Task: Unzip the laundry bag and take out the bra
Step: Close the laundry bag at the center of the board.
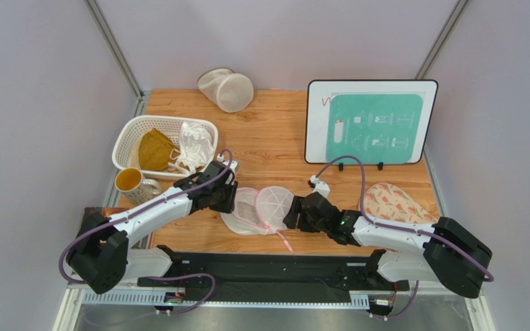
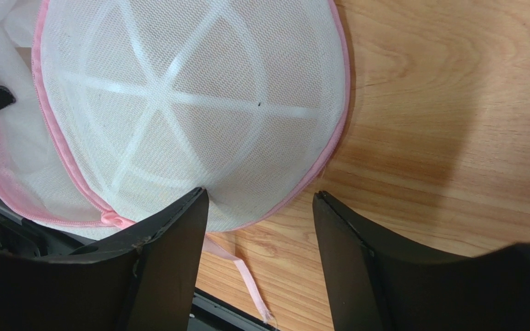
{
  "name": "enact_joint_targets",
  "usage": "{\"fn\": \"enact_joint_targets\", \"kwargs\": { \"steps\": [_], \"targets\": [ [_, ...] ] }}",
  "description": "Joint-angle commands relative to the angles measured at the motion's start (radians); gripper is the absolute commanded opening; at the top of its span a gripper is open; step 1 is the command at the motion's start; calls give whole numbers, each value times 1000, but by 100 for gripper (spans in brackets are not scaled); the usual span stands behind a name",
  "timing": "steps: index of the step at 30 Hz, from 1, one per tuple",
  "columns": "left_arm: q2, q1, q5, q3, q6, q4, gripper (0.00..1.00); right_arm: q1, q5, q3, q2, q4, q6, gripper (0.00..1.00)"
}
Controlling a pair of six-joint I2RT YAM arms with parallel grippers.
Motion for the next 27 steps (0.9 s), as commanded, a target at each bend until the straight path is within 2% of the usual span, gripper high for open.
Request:
{"fn": "enact_joint_targets", "kwargs": {
  "steps": [1, 2, 4, 5, 7, 10, 12, 13, 15, 23, 27],
  "targets": [
    [19, -3, 5, -21, -21, 67, 31, -2, 5, 10, 28, 76, 4, 61],
    [21, -3, 8, -24, -24, 75, 23, -4, 5, 10, 33, 76, 1, 58],
    [21, -3, 12, -36, -27, 85, 16, -4, 1, 10, 54, 117, -5, 53],
    [22, -3, 14, -39, -27, 87, 7, -7, -7, 11, 64, 125, -8, 51],
    [25, -3, 14, -52, -28, 99, 0, -7, -19, 14, 96, 153, -8, 44],
    [33, -3, 38, -65, -30, 112, 0, -7, -38, 16, 129, 184, -5, 36],
    [44, -3, 46, -72, -30, 125, 0, -7, -44, 17, 137, 190, -5, 24],
    [48, -3, 51, -76, -28, 134, 0, -7, -45, 17, 140, 190, -7, 11],
    [56, -3, 60, -82, -27, 147, 0, -7, -41, 19, 137, 185, -19, 1],
    [90, -1, 138, -130, -13, 271, 0, -7, -41, 28, 87, 184, -117, 0],
    [113, -1, 176, -135, -38, 305, 0, -4, -39, 65, 12, 90, -136, 0]
  ]
}}
